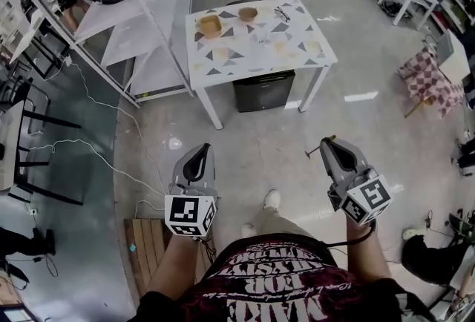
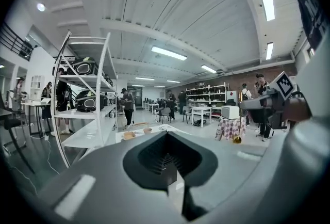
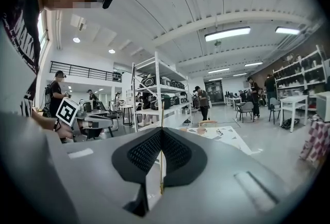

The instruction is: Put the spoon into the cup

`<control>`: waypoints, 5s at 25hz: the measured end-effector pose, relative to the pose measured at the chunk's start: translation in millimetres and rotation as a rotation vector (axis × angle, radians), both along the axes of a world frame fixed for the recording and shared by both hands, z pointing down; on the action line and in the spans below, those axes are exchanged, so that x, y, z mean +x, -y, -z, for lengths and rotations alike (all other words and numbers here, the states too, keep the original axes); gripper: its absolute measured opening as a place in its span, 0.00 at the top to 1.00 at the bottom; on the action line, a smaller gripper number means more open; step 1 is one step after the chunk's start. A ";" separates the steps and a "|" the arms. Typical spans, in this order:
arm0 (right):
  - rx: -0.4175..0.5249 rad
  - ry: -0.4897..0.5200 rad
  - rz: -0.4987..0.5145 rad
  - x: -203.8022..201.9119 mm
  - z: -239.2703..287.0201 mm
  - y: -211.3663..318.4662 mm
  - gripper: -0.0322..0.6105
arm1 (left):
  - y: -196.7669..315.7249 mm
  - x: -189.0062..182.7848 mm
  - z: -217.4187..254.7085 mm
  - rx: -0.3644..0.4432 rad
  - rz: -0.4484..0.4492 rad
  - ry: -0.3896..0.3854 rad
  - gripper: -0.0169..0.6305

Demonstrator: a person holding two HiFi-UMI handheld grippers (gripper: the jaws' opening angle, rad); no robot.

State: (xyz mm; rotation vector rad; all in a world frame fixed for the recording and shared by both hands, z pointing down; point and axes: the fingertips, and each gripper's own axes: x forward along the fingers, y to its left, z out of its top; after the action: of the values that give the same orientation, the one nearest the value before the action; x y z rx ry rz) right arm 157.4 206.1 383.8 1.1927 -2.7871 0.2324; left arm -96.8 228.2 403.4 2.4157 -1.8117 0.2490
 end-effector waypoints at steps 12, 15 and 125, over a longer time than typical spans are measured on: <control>-0.027 0.025 0.018 5.1 -7.2 79.0 0.90 | 84.4 16.9 -2.9 -0.025 -0.015 0.019 0.97; -0.043 0.041 0.017 10.9 -11.7 99.6 0.90 | 103.5 23.8 -1.1 -0.023 -0.016 0.024 0.97; 0.003 -0.002 0.041 -100.6 16.5 433.4 0.90 | 438.5 -60.1 -11.9 -0.012 -0.098 -0.027 0.97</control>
State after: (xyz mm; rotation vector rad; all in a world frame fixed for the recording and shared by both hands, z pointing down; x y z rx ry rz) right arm 56.9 -227.2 367.3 1.1347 -2.8081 0.2242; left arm -156.9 -210.4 415.3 2.4904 -1.6782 0.2341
